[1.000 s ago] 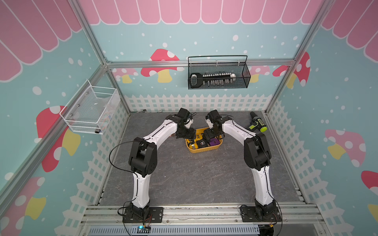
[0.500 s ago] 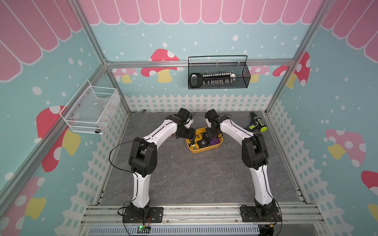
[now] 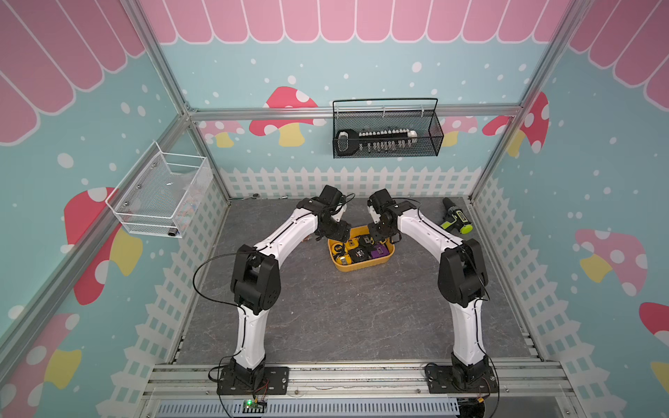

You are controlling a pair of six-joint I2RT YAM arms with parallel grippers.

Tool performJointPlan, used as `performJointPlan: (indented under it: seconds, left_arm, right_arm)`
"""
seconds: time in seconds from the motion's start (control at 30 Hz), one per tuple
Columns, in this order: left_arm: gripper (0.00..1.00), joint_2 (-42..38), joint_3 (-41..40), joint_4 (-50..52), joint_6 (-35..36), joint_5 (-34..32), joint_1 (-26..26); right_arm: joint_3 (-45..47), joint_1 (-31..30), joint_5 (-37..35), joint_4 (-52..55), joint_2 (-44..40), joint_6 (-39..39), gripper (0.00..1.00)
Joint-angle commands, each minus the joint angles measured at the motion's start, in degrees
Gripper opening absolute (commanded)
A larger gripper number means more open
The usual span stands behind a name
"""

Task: Take the tape measure out of the storage box
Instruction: Pick up the tape measure from the storage box, then place the tape measure at the center of the board.

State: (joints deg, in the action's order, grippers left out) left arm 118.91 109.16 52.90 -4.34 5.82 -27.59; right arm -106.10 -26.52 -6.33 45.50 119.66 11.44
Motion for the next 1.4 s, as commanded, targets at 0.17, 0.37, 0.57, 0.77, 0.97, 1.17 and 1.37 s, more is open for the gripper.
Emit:
performJointPlan:
  seconds: [0.17, 0.37, 0.57, 0.77, 0.97, 1.17, 1.37]
  left_arm:
    - [0.80, 6.87, 7.35, 4.35, 1.57, -1.85, -3.64]
    - [0.81, 12.00, 13.54, 6.18, 1.05, -0.95, -5.43]
    - [0.82, 16.34, 18.62, 8.87, 1.22, -1.68, -7.28]
    - [0.83, 17.95, 19.99, 12.77, 1.64, -5.18, -8.09]
    - [0.85, 15.48, 15.28, 13.80, 1.35, -7.24, -8.67]
    - [0.88, 17.02, 14.94, 14.32, 1.08, -6.45, -9.80]
    - [0.89, 18.38, 17.57, 14.35, 1.57, -6.01, -10.29]
  right_arm:
    - [3.64, 2.53, 7.58, 0.53, -9.77, 5.16, 0.14]
    - [13.66, 8.81, 12.10, -2.26, -19.45, 8.41, 0.14]
    - [28.74, 19.30, 17.68, -6.83, -28.29, 9.53, 0.14]
    - [39.97, 25.09, 27.88, -14.43, -28.31, 9.83, 0.15]
    - [47.27, 28.46, 37.36, -23.97, -24.63, 15.78, 0.18]
    - [48.63, 32.81, 41.89, -26.24, -19.15, 17.74, 0.19]
    - [49.97, 38.32, 44.36, -26.59, -17.26, 18.94, 0.19]
